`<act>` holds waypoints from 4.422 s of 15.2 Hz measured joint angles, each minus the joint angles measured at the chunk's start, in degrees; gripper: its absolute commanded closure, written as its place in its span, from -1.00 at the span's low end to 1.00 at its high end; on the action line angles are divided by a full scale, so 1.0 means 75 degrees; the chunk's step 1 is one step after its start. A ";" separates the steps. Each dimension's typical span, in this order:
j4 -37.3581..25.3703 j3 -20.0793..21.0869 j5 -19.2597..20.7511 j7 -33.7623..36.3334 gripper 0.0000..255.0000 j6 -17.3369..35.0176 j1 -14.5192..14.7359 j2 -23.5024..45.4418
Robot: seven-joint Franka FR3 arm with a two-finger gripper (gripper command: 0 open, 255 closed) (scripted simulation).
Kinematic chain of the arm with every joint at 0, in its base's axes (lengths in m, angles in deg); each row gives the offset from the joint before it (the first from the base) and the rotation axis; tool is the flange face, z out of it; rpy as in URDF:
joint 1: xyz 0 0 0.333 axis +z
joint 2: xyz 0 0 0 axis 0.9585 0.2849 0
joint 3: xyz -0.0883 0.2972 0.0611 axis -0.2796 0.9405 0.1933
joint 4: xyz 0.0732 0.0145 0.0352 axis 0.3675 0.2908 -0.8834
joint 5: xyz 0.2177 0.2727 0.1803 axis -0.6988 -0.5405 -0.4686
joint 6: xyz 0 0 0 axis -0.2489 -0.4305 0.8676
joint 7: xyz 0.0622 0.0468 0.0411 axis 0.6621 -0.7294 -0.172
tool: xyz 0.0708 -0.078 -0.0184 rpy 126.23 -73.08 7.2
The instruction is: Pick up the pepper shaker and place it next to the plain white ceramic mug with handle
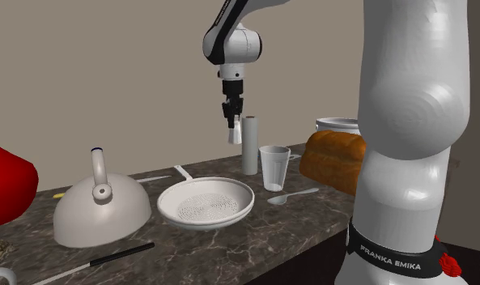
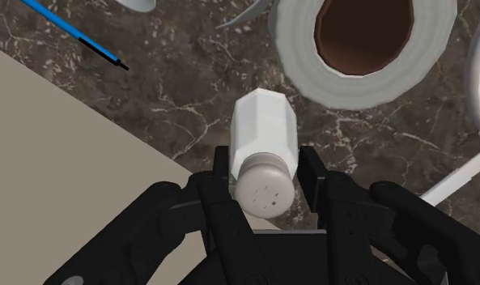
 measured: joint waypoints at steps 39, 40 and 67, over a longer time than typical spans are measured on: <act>0.2501 0.2705 0.0932 0.4888 1.00 -0.1643 0.1833 -0.3833; 0.2492 0.2852 0.0881 0.5086 1.00 -0.1713 0.1920 -0.3872; 0.1100 0.5935 0.0279 0.9615 1.00 -0.1836 0.3655 -0.2212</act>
